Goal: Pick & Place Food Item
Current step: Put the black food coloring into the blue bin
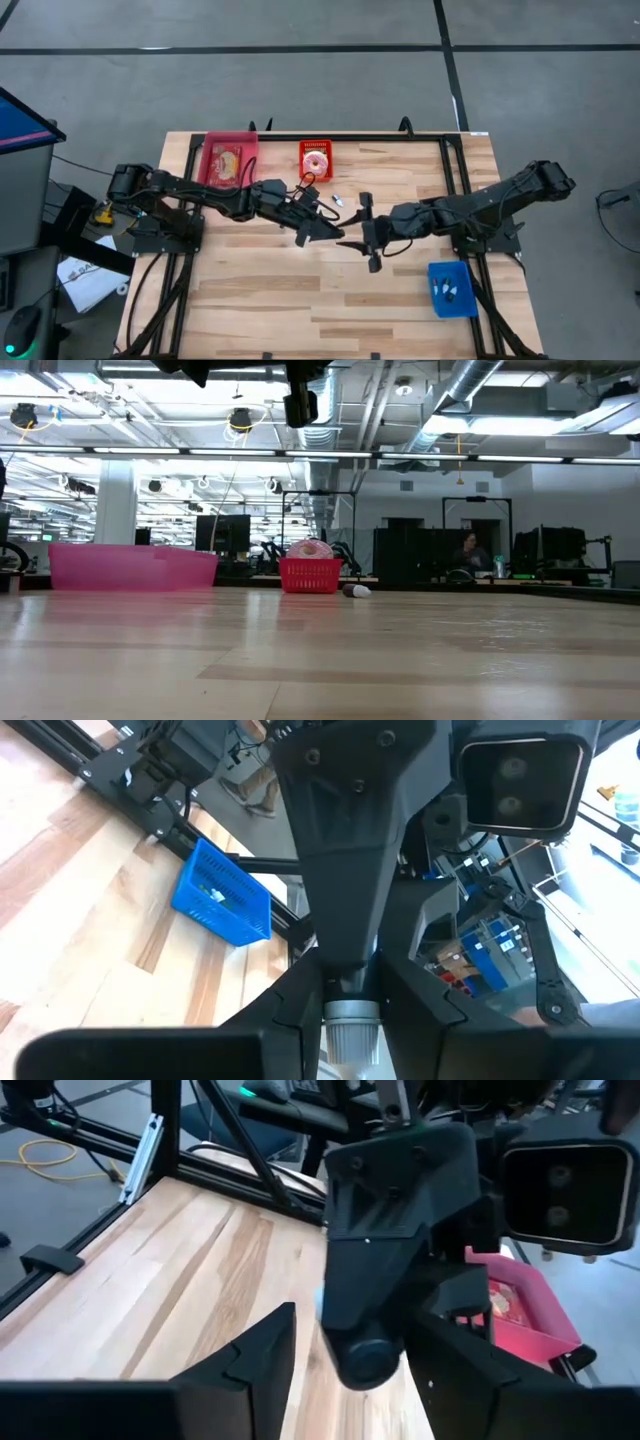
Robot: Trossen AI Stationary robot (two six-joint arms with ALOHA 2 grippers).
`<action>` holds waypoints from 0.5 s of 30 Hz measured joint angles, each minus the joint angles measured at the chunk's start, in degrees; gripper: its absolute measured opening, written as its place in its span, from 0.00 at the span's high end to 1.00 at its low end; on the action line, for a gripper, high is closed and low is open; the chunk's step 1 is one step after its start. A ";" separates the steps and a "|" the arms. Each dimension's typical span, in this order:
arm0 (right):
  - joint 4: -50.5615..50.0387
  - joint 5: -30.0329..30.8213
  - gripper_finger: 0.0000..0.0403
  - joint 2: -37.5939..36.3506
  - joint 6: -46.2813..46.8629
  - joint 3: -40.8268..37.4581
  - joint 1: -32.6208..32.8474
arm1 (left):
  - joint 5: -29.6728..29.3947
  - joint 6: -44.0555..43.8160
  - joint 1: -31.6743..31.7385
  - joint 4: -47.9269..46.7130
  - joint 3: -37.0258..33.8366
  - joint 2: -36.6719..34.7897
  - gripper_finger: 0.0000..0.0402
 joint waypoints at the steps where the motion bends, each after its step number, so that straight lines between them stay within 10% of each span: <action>1: -0.01 -0.13 0.58 0.00 0.01 0.00 -0.02 | 0.00 0.02 0.01 0.00 0.00 0.00 0.81; 15: 0.00 -0.34 0.78 -0.02 0.01 0.00 -0.35 | 0.26 0.27 0.26 -0.01 0.00 0.00 0.81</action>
